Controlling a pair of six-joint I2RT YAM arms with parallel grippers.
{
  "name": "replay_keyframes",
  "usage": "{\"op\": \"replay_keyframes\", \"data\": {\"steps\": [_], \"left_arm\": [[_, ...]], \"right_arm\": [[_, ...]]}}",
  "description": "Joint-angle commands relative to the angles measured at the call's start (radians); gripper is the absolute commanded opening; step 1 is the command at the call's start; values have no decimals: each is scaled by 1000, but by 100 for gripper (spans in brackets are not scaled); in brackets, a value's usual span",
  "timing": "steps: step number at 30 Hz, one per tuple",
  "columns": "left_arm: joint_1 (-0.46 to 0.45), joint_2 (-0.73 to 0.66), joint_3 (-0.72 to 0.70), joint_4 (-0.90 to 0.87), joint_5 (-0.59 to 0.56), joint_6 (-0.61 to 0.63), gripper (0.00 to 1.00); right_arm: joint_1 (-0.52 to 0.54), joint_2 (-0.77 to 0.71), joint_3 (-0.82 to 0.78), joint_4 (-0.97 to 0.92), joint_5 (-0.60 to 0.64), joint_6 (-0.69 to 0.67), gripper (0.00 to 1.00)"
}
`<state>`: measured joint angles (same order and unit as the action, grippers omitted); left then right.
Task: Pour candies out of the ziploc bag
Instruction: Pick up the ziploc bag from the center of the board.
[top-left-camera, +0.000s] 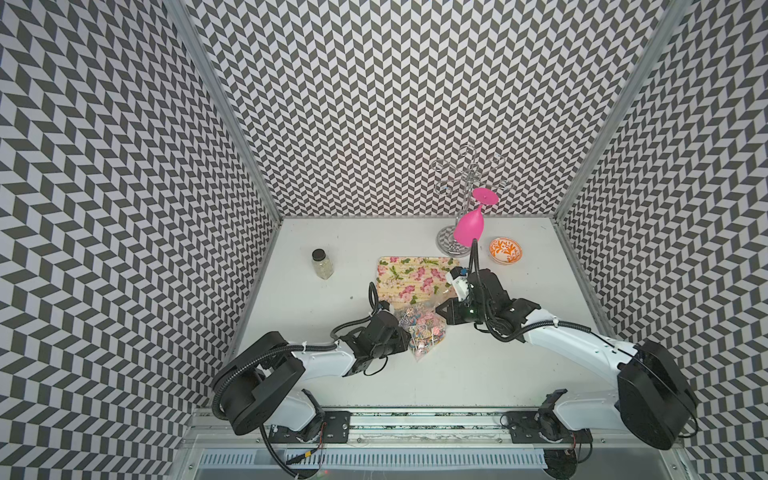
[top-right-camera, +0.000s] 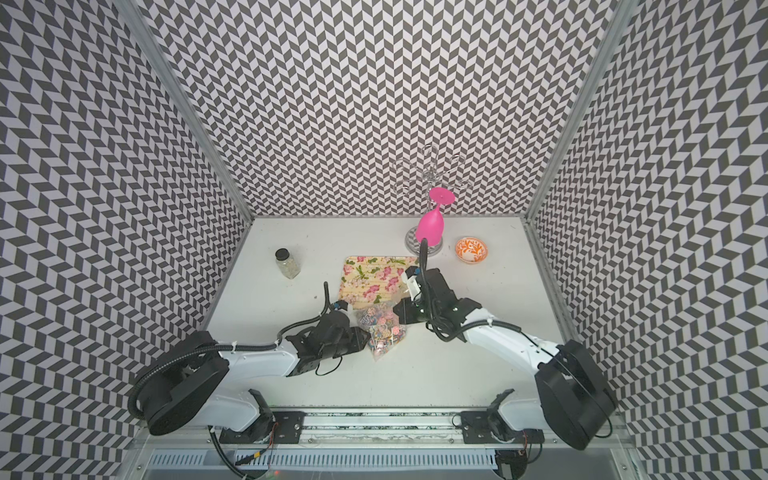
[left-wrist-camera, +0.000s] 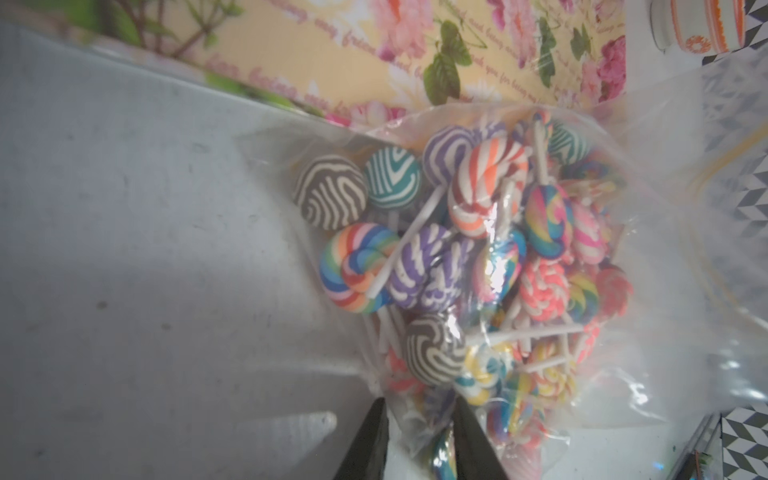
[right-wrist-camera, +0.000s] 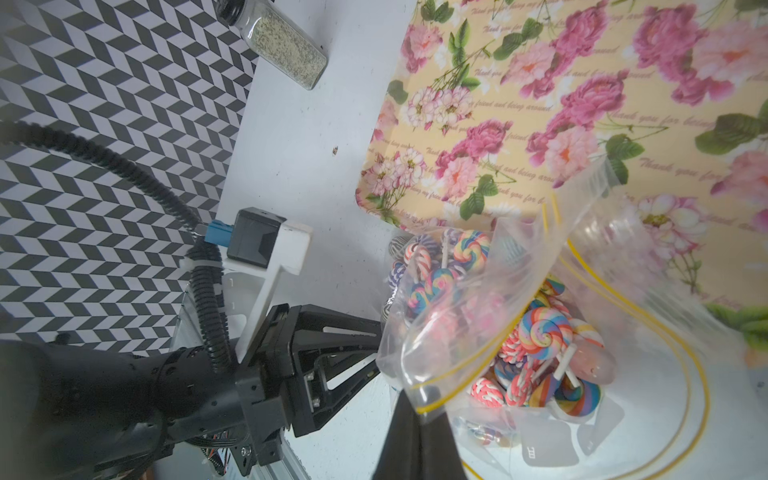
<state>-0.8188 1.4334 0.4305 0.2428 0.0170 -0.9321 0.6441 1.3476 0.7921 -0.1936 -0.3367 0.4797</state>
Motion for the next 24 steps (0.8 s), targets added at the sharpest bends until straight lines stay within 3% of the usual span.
{"op": "replay_keyframes", "data": {"steps": [1, 9, 15, 24], "left_arm": [[-5, 22, 1, -4, -25, 1, 23], [-5, 32, 3, -14, -31, 2, 0], [-5, 9, 19, -52, -43, 15, 0], [-4, -151, 98, -208, -112, 77, 0]], "right_arm": [[2, -18, -13, 42, -6, 5, 0], [2, -12, -10, 45, -15, 7, 0], [2, -15, 2, 35, -24, 3, 0], [2, -33, 69, -11, -35, -21, 0]]}}
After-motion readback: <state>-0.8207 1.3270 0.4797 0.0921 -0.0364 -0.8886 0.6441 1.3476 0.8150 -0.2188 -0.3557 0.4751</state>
